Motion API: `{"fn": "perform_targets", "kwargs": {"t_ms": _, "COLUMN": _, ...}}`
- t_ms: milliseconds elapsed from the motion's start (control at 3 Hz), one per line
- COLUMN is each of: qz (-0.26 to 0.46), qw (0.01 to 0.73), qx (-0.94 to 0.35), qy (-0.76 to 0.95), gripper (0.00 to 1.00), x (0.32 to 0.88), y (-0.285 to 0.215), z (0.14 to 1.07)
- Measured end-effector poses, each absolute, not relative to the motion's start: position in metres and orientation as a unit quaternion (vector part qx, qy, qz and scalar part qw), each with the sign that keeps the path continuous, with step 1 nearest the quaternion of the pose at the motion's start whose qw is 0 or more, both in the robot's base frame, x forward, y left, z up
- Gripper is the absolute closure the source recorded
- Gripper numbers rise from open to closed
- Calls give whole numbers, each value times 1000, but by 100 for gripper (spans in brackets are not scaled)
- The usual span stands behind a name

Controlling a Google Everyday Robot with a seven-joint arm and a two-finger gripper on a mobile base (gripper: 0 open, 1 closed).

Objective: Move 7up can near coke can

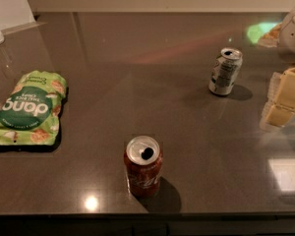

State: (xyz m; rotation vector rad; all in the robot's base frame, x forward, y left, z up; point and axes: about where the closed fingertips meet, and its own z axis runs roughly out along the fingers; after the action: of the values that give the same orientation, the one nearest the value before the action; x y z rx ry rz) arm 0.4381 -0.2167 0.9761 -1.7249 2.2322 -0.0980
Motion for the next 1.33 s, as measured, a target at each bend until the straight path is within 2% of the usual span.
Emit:
{"fn": "perform_targets", "kwargs": {"t_ms": 667, "qz": -34, "qw": 179, "qx": -581, "qy": 793, "gripper": 0, "x": 456, "y": -220, "z": 976}}
{"fn": "perform_targets", "kwargs": {"t_ms": 1333, "qz": -9, "qw": 246, "qx": -529, "qy": 812, "gripper": 0, "x": 526, "y": -223, "z": 968}}
